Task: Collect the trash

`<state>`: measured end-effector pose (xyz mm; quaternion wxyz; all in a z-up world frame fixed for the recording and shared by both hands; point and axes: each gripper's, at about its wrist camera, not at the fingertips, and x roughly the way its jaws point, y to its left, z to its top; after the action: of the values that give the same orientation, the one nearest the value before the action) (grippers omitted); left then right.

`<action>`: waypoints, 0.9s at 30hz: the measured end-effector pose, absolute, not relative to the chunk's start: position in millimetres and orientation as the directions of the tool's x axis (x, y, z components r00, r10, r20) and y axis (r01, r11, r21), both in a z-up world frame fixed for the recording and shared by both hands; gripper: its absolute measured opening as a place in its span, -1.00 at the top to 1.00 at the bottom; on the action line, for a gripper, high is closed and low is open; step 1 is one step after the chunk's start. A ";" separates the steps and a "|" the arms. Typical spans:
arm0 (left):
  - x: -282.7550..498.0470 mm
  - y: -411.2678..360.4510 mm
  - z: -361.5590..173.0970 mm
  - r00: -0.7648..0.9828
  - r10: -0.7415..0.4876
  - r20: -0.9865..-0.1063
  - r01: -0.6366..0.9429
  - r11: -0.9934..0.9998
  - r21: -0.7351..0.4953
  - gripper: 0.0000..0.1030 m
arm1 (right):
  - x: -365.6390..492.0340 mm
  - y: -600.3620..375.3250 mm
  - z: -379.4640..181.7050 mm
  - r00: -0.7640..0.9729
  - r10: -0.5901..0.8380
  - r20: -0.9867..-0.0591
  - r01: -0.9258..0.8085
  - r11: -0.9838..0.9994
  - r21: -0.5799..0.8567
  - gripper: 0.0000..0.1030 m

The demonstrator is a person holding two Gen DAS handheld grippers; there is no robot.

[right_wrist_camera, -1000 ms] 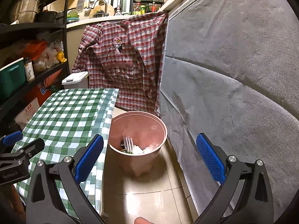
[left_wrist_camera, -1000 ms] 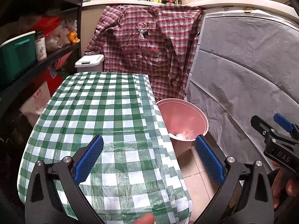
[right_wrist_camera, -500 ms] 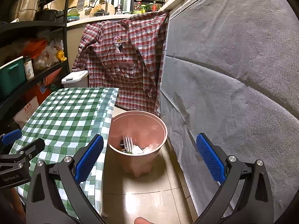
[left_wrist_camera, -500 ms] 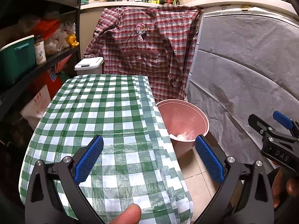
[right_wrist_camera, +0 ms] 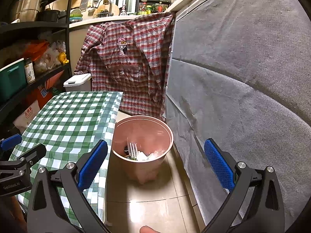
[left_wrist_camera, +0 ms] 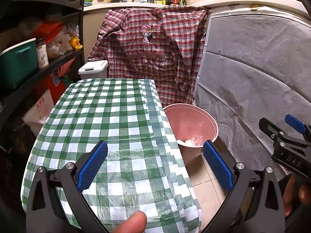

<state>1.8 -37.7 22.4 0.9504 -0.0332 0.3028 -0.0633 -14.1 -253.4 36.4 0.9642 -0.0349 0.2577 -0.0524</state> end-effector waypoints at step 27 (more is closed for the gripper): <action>2.6 -41.3 21.8 0.810 -0.146 -0.567 0.109 0.989 -0.098 -0.85 | -13.8 -254.4 36.9 0.862 -0.117 -0.493 0.081 0.992 -0.094 -0.90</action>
<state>2.6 -41.3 21.8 0.9509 -0.0304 0.3005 -0.0671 -13.8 -254.4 36.9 0.9643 -0.0350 0.2572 -0.0516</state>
